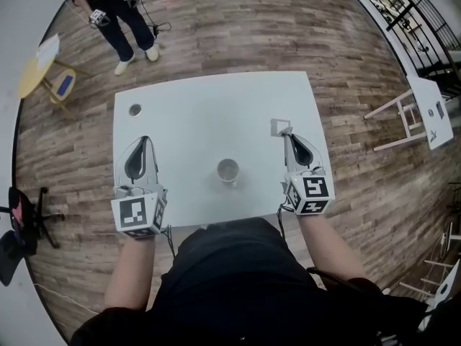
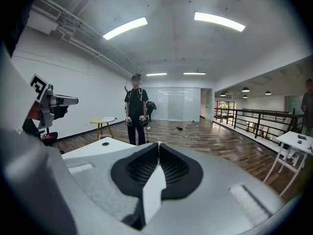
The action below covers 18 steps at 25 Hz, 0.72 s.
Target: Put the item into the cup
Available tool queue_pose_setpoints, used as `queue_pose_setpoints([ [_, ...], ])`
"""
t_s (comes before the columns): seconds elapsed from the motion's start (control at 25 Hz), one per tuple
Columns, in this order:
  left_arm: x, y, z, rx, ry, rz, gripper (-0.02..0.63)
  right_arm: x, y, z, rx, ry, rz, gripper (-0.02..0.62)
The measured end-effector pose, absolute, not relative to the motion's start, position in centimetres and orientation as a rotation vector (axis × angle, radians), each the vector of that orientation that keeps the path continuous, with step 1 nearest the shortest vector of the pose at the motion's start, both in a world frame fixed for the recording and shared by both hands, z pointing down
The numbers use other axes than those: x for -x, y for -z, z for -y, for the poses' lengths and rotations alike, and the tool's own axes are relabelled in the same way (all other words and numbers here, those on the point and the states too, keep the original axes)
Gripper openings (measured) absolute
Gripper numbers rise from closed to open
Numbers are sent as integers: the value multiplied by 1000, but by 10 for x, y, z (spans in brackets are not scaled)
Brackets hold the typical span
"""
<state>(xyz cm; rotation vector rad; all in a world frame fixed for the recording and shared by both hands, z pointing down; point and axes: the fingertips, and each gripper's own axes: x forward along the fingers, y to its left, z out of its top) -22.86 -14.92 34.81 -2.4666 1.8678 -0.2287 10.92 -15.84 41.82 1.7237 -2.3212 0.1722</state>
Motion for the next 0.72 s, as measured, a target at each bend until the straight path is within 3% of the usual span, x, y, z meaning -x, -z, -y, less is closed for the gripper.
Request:
queue_pose_setpoints([
  [0.72, 271, -346, 113, 2336, 251, -2056, 8, -43, -416, 156, -1490, -141, 2483, 14],
])
